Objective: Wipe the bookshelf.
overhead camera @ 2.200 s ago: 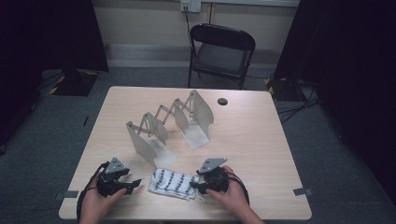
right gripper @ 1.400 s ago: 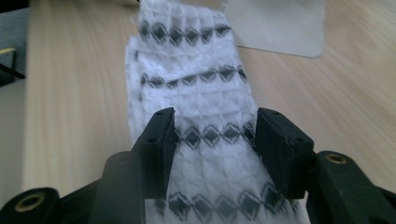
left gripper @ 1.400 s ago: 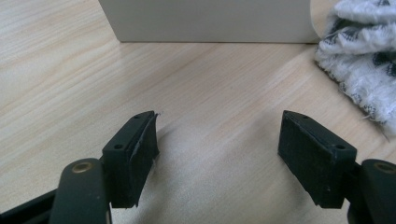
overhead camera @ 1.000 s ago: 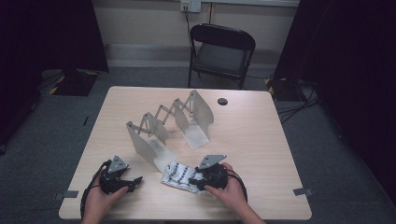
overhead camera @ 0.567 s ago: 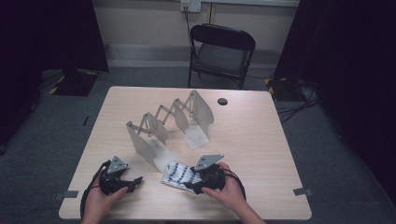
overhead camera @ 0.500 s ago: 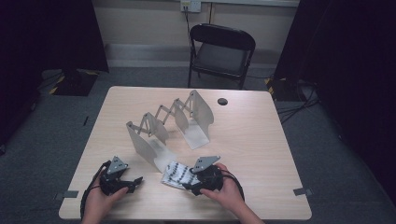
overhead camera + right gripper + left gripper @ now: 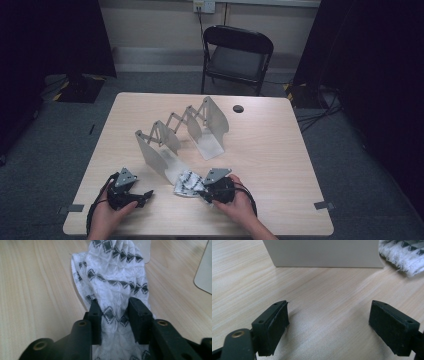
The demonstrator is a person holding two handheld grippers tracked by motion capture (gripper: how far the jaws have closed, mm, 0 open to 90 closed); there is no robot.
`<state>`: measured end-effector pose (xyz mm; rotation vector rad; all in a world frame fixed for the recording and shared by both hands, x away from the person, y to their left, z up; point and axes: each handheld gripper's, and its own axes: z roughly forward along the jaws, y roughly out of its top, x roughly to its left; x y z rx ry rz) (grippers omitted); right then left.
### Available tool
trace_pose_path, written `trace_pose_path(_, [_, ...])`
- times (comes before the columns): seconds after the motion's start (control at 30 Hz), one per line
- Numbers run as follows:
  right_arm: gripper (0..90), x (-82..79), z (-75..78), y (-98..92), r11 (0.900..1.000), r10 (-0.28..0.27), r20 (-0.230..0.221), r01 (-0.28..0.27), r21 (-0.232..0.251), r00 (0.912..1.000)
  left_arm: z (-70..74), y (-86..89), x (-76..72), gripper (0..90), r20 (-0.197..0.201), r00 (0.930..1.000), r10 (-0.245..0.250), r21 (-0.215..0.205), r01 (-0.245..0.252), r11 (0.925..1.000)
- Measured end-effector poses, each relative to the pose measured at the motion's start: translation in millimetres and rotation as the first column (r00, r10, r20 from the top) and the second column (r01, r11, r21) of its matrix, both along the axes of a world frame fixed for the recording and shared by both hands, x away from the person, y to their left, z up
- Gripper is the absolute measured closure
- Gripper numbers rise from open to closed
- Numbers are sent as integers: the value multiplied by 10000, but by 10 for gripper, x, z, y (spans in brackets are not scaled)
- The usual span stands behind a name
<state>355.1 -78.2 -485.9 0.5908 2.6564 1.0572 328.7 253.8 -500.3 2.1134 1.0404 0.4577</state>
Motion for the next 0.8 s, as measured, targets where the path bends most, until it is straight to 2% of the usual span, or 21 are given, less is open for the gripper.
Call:
trace_pose_path(0.17, [738, 53, 43, 23, 9996, -280, 7, 280, -80, 9996, 0, -1, 0, 156, -3, 10000, 3, 0, -3, 10000])
trace_pose_path(0.47, [769, 189, 248, -20, 9953, -842, -95, 845, 466, 9964, 0, -2, -1, 156, 7, 10000, 10, 9, -10, 10000])
trace_pose_path(0.57, [769, 216, 284, 24, 9953, -887, -1, 886, 394, 9961, 0, -2, -1, 156, 7, 10000, 13, 11, -13, 10000])
trace_pose_path(0.6, [769, 240, 292, 57, 9935, -943, -57, 945, 629, 9955, 0, -2, -1, 155, 5, 10000, 11, 21, -11, 10000])
trace_pose_path(0.67, [770, 250, 294, 73, 9936, -932, -71, 935, 636, 9956, 0, -2, -1, 155, 7, 10000, 11, 22, -11, 10000])
trace_pose_path(0.8, [769, 299, 307, 210, 9932, -1067, 80, 1062, 481, 9943, 0, -3, -1, 155, 9, 10000, 9, 27, -9, 10000])
